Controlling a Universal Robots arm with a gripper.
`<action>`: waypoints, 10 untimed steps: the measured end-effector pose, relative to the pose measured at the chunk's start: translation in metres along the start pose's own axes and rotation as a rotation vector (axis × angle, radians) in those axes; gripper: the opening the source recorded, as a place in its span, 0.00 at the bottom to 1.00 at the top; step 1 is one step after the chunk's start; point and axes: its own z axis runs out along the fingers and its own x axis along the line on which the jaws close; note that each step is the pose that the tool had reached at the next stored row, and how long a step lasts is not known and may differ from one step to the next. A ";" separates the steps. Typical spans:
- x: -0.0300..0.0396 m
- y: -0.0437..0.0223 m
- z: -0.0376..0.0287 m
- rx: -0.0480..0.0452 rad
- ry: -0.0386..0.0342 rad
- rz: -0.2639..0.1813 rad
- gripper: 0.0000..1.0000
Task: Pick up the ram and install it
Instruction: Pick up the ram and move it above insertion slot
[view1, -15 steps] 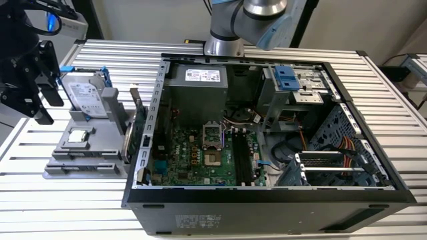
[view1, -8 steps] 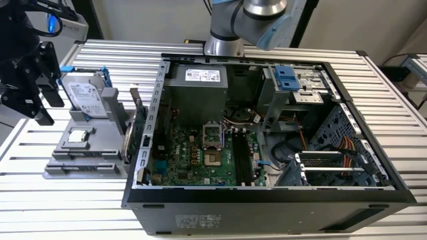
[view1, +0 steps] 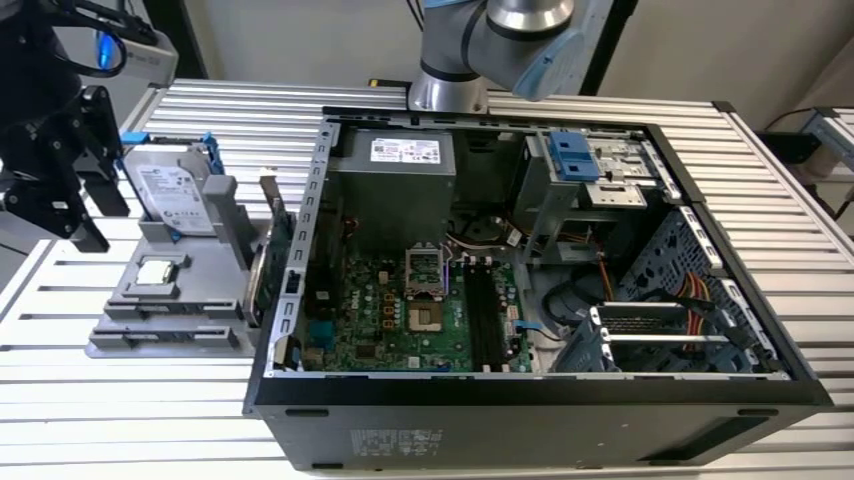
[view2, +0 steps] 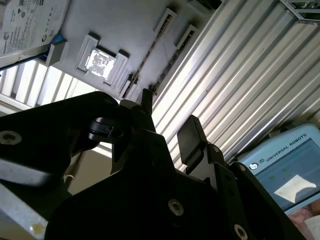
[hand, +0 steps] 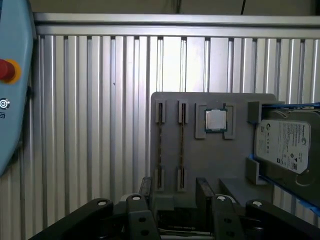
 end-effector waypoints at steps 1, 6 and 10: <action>0.0000 0.0000 0.0003 0.0000 0.0003 0.000 1.00; 0.0000 0.0000 0.0018 0.0001 0.0013 0.000 1.00; 0.0000 -0.0001 0.0030 -0.0001 0.0023 0.000 1.00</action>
